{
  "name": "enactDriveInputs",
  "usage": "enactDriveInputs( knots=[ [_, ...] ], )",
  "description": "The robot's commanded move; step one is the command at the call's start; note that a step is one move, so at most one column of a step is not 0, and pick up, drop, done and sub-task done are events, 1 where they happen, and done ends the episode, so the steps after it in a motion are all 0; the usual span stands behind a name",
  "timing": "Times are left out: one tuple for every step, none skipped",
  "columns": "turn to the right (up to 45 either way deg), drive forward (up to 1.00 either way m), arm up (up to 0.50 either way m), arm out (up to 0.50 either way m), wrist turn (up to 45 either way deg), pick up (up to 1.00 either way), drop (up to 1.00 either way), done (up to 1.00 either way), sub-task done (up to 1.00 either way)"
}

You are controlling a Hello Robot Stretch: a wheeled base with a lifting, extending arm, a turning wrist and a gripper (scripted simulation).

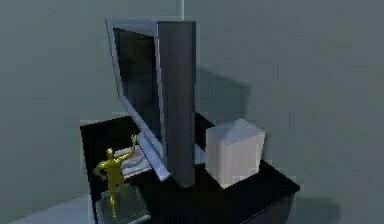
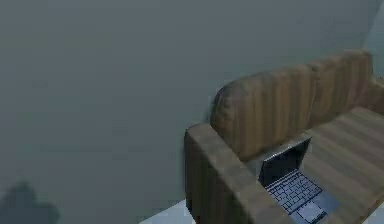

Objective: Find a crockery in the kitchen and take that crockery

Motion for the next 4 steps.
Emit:
enactDriveInputs(
  knots=[
    [-45.0,0.0,0.0,0.0,0.0,0.0,0.0,0.0,0.0],
    [-45.0,0.0,0.0,0.0,0.0,0.0,0.0,0.0,0.0],
    [-45.0,0.0,0.0,0.0,0.0,0.0,0.0,0.0,0.0],
    [-30.0,0.0,0.0,0.0,0.0,0.0,0.0,0.0,0.0]
  ],
)
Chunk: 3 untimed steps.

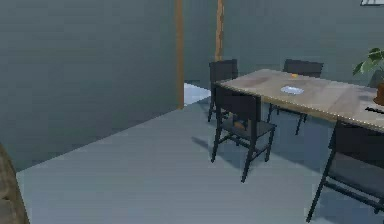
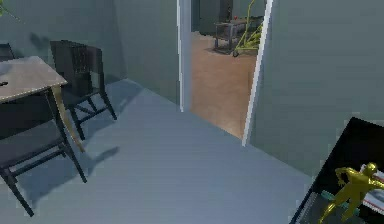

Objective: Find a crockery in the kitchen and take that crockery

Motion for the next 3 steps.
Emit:
enactDriveInputs(
  knots=[
    [0.0,0.15,0.0,0.0,0.0,0.0,0.0,0.0,0.0],
    [45.0,0.0,0.0,0.0,0.0,0.0,0.0,0.0,0.0],
    [36.0,0.0,0.0,0.0,0.0,0.0,0.0,0.0,0.0]
  ],
)
